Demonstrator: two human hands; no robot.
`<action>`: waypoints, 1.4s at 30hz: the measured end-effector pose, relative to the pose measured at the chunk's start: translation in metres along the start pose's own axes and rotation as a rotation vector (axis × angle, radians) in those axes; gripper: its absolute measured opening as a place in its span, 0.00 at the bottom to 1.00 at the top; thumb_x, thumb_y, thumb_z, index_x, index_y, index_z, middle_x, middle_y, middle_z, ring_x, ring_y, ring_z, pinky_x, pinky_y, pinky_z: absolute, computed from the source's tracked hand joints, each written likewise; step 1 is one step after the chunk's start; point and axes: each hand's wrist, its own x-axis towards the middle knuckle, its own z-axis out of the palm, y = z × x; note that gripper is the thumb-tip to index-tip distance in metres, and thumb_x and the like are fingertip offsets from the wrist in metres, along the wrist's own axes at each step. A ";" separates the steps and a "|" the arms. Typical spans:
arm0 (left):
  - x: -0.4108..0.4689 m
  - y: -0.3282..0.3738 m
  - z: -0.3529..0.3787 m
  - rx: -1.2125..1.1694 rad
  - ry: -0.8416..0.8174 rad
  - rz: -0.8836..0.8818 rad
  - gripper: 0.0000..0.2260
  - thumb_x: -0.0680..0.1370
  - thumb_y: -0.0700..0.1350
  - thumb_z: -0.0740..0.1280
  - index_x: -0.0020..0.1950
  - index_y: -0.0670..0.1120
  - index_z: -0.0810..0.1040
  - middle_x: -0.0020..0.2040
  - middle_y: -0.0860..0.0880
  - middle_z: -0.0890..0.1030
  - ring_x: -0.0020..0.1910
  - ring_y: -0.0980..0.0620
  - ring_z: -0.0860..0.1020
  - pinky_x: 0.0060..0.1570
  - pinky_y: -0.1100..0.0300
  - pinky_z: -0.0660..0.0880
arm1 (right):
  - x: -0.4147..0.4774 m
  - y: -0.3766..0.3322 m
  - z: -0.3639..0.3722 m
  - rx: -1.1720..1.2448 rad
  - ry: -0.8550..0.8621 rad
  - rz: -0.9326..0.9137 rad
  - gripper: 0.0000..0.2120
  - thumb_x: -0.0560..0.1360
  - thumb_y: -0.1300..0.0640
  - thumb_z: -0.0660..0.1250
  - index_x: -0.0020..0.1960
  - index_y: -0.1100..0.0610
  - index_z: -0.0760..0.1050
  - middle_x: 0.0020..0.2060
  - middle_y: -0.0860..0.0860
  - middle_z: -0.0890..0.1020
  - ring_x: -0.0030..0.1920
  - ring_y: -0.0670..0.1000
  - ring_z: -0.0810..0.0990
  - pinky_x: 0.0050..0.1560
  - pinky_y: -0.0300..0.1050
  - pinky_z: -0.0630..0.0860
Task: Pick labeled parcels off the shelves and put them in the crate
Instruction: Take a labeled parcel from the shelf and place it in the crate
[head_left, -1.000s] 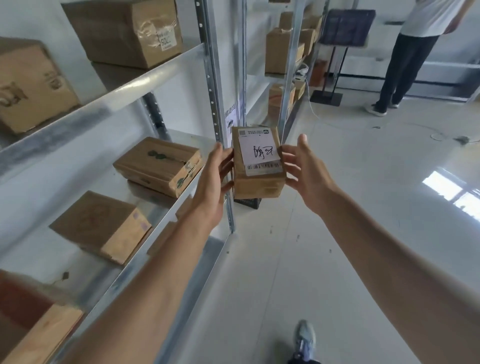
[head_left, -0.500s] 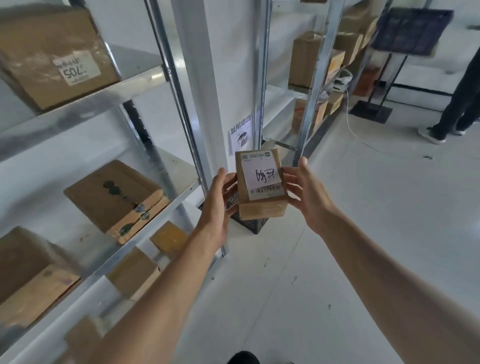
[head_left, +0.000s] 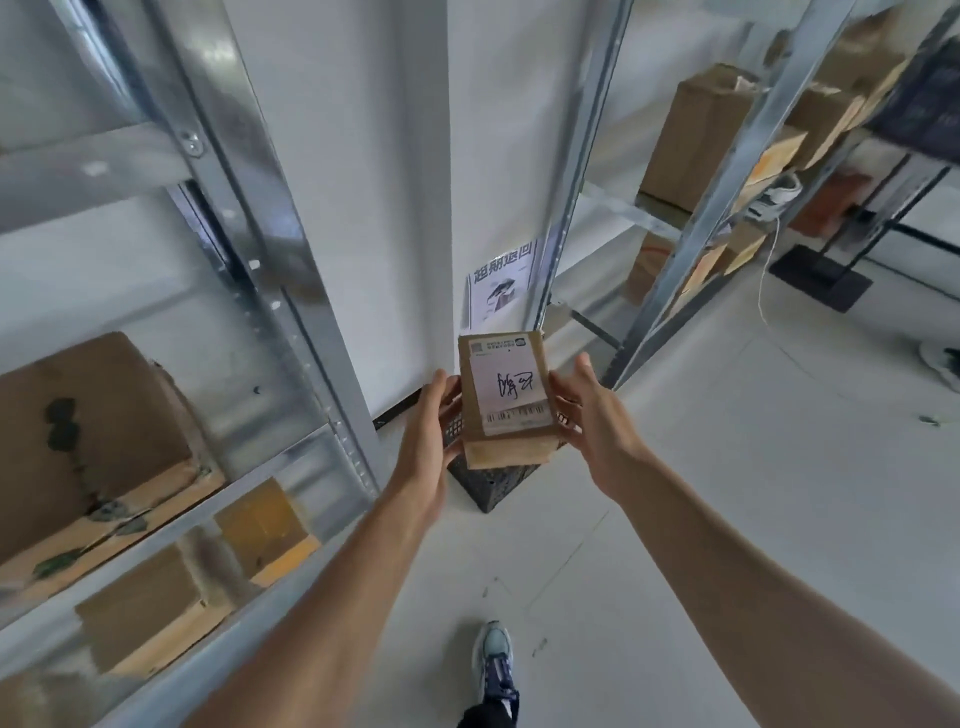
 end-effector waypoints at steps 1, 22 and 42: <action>0.015 -0.001 0.006 0.000 0.023 -0.004 0.15 0.85 0.58 0.55 0.58 0.54 0.79 0.45 0.61 0.87 0.43 0.67 0.83 0.54 0.51 0.73 | 0.019 -0.003 -0.002 -0.016 -0.009 0.012 0.28 0.86 0.39 0.48 0.58 0.54 0.82 0.44 0.46 0.87 0.52 0.49 0.83 0.59 0.47 0.74; 0.272 -0.047 0.116 -0.113 0.473 -0.185 0.17 0.85 0.55 0.56 0.55 0.51 0.82 0.43 0.59 0.87 0.39 0.67 0.83 0.48 0.54 0.71 | 0.360 -0.017 -0.047 -0.344 -0.340 0.268 0.25 0.85 0.38 0.50 0.54 0.49 0.84 0.49 0.51 0.88 0.56 0.56 0.85 0.69 0.61 0.73; 0.426 -0.243 0.071 -0.172 0.597 -0.433 0.17 0.85 0.58 0.55 0.61 0.51 0.80 0.50 0.54 0.86 0.40 0.64 0.84 0.38 0.65 0.72 | 0.540 0.183 -0.055 -0.507 -0.431 0.532 0.21 0.86 0.42 0.51 0.54 0.50 0.80 0.52 0.51 0.87 0.56 0.53 0.84 0.68 0.58 0.76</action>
